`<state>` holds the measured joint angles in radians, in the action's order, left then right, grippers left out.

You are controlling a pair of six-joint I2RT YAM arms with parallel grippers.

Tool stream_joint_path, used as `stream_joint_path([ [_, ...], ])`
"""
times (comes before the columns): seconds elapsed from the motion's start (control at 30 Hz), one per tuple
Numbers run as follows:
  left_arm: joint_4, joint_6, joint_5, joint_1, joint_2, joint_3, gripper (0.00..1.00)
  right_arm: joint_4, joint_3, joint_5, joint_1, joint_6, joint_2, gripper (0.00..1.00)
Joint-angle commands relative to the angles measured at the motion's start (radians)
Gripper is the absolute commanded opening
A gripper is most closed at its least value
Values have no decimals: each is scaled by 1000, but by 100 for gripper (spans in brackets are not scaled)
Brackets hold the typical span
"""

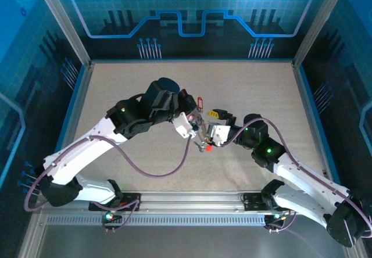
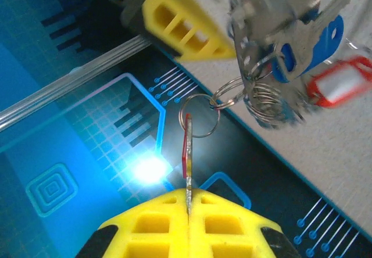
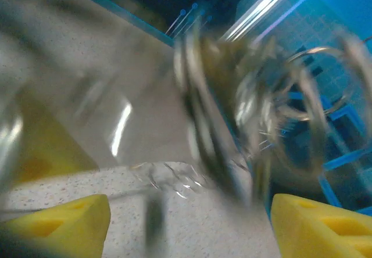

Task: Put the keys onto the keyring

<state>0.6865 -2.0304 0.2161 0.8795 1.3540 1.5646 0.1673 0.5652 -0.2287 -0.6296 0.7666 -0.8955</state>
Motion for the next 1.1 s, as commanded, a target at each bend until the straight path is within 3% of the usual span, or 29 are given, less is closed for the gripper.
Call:
stream_joint_path([
  [0.0,-19,-74,65,-5,41,54,0,3,-31,24,30,-86,20,75],
  [0.13,5,-98,106,-6,81,82,0,0,-46,97,65,-164,39,77],
  [0.17,5,-109,116,-6,84,81,0,1,-54,112,78,-178,45,98],
  [0.2,-7,-126,131,-8,84,76,0,7,-66,134,97,-206,53,100],
  [0.5,-94,-289,265,-28,100,60,0,43,-175,210,243,-422,134,100],
  [0.7,-110,-347,338,-44,137,76,0,51,-225,213,294,-454,191,99],
  [1.07,-39,-94,235,-43,193,103,0,55,-256,218,318,-507,271,100],
])
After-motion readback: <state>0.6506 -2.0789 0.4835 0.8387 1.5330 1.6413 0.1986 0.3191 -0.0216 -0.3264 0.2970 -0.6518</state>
